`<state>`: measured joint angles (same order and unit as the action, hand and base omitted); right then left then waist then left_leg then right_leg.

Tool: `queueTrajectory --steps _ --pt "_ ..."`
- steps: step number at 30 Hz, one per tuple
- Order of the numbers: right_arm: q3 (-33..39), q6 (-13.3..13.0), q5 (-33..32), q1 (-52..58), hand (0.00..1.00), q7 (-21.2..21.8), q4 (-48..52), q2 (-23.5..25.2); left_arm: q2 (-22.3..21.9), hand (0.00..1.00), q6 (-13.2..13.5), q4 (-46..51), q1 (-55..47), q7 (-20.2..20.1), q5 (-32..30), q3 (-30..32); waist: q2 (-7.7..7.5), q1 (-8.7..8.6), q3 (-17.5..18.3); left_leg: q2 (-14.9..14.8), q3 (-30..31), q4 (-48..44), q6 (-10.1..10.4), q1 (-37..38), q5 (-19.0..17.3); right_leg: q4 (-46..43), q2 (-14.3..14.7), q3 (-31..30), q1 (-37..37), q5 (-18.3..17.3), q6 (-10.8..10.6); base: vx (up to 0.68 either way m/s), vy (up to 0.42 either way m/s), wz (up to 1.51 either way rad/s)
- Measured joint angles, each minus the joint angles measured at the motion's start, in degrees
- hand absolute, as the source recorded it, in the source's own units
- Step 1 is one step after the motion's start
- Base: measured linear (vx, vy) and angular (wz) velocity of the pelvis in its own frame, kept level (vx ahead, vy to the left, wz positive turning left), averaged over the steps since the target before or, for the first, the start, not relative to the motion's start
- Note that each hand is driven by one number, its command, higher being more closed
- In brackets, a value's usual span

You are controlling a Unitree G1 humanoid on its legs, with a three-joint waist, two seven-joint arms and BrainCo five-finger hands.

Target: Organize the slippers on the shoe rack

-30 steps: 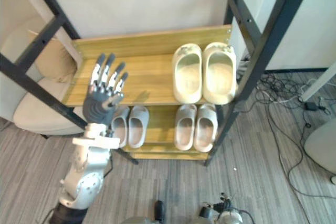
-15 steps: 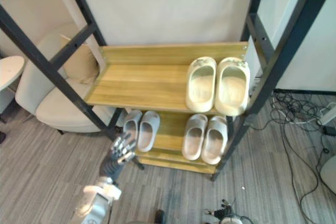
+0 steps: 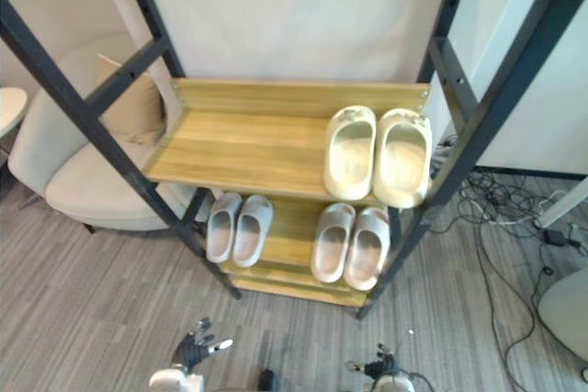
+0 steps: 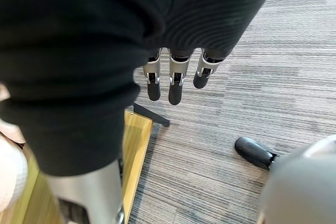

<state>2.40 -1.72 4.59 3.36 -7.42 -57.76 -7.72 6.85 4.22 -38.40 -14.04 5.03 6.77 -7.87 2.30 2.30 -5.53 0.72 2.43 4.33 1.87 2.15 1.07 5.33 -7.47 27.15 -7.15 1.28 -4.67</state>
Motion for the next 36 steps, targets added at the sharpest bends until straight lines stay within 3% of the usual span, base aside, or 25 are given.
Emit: queueTrajectory --steps 10,18,20,21,23,25,27,30,32,36 --pt "-0.7 0.0 0.0 -1.2 0.0 -0.4 0.4 1.1 -2.0 0.0 0.0 -9.5 4.2 2.4 -1.3 2.5 -0.64 -0.36 -0.3 -0.6 -2.1 0.5 0.1 1.0 -0.4 -0.2 0.5 -2.2 0.5 -0.1 0.1 0.03 0.0 -0.12" --pt "-1.8 0.0 0.0 -2.4 0.0 -0.4 0.4 1.5 -2.9 0.0 0.1 -11.4 5.1 3.3 -2.1 4.8 -1.03 -0.26 -0.6 -0.8 -4.1 0.5 0.1 1.4 -1.1 -1.1 0.4 -4.4 1.5 -0.5 0.1 0.01 0.009 -0.14" --pt "-2.8 0.1 0.0 -2.6 0.0 -0.4 0.4 1.5 -3.2 0.0 0.1 -11.8 5.1 3.7 -2.1 6.3 -1.05 -0.02 -0.7 -0.8 -4.9 -0.2 -0.1 1.9 -2.2 -8.9 -0.9 -5.8 4.5 -4.7 0.0 0.03 0.039 -0.21" --pt "-2.9 0.1 0.0 -2.5 0.0 -0.4 0.4 2.1 -3.0 0.0 0.1 -11.9 5.1 3.7 -2.1 6.9 -1.83 -0.05 -1.1 -0.2 -4.9 -1.7 0.0 2.1 -3.5 -15.9 -3.0 -6.1 6.7 -8.4 -0.2 0.03 0.049 -0.11" --pt "-3.2 0.2 0.2 -2.6 0.0 -0.4 0.4 2.5 -2.7 0.0 0.1 -11.9 5.2 3.7 -2.1 7.0 -2.93 0.01 -1.4 1.1 -4.7 -3.7 -0.5 2.0 -4.9 -25.4 -5.9 -7.6 9.6 -12.0 -0.7 0.03 0.035 0.08" --pt "-3.3 0.3 0.5 -2.9 0.0 -0.3 0.7 2.8 -2.7 0.0 0.1 -11.8 5.6 3.9 -2.1 7.0 -2.67 -0.15 -2.4 1.9 -2.5 -5.8 -1.1 1.9 -5.9 -35.9 -7.0 -13.9 13.0 -12.2 -0.6 0.02 0.025 0.41" --pt "-4.3 0.4 0.5 -3.0 0.0 -0.3 0.7 2.9 -2.6 0.0 0.0 -11.6 5.7 3.9 -2.1 7.0 -2.45 -0.21 -2.5 2.2 0.4 -6.7 -1.2 1.8 -5.9 -37.8 -6.0 -19.3 13.7 -13.2 0.2 0.09 -0.059 0.87" --pt "-4.9 0.4 0.4 -5.1 0.0 -0.3 0.6 3.1 -2.5 0.0 -0.1 -11.7 6.3 4.9 -2.1 8.5 -4.01 0.14 -1.9 3.4 5.0 -8.3 -0.8 -1.4 -5.5 -30.5 -3.8 -26.2 10.7 -16.3 0.7 0.07 -0.133 0.78" --pt "-4.9 0.5 0.3 -7.4 0.0 -0.3 0.6 2.4 -2.9 0.0 -0.1 -11.7 6.9 4.9 -2.1 8.7 -2.66 0.69 -3.2 3.1 8.2 -8.7 0.3 -3.4 -4.7 -25.3 -3.1 -24.1 8.1 -16.4 0.6 -0.02 -0.173 0.71" --pt "-4.9 0.5 -0.1 -8.1 0.0 -0.3 0.6 1.9 -3.2 0.0 0.1 -11.8 7.0 4.9 -2.1 9.1 -1.75 1.1 -3.2 2.7 14.1 -9.3 1.9 -5.8 -3.7 -18.8 -1.9 -18.0 4.0 -16.3 0.6 -0.03 -0.154 0.77"
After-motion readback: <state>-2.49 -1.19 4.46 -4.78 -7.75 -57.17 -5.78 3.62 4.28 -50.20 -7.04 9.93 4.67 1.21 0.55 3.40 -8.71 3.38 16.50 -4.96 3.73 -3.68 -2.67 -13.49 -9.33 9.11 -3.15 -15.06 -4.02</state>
